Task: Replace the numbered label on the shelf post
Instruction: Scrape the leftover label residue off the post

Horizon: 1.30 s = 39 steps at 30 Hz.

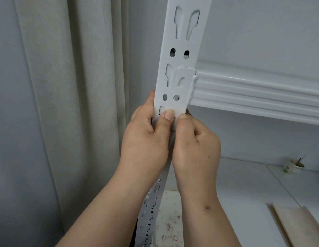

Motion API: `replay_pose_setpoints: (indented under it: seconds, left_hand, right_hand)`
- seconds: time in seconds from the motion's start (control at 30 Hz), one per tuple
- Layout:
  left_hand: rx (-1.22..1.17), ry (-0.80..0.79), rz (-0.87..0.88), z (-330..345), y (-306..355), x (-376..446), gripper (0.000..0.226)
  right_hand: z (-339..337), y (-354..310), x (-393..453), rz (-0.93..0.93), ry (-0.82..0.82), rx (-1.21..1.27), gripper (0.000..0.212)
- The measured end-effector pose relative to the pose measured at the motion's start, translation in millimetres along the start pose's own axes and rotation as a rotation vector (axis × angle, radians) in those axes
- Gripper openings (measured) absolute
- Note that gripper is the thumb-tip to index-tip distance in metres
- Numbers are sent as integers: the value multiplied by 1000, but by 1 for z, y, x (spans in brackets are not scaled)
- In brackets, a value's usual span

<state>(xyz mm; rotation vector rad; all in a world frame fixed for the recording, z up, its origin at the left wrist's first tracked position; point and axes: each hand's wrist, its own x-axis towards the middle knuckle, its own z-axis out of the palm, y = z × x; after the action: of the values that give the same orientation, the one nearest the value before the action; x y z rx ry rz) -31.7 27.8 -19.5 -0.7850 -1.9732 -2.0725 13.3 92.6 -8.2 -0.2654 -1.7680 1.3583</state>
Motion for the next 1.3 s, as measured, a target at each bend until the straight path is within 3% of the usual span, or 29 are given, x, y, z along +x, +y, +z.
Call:
replay_pose_setpoints:
  seconds: [0.1, 0.37, 0.53, 0.7, 0.8, 0.97, 1.07, 1.3]
  left_hand:
    - [4, 0, -2, 0, 0, 0, 41]
    - [41, 38, -44, -1, -1, -5, 51]
    - [111, 43, -41, -1, -4, -19, 57]
    - [58, 69, -60, 1, -7, -19, 59]
    - [69, 75, -72, 2, -8, -19, 62]
    - [103, 49, -71, 0, -1, -19, 60]
    - [100, 48, -64, -1, 0, -19, 59]
    - [135, 48, -80, -2, 2, -18, 57]
  right_hand:
    - [-1, 1, -2, 11, -33, 29, 36]
    - [-3, -2, 1, 47, 4, 17, 59]
    - [-2, 1, -4, 62, -60, 87, 35]
    - [0, -2, -3, 31, 11, -7, 58]
    - [0, 2, -3, -9, 28, -50, 54]
    - [0, 2, -5, -1, -7, -85, 30]
    - [2, 1, -1, -1, 40, -109, 38]
    - [2, 7, -3, -4, 37, -174, 24]
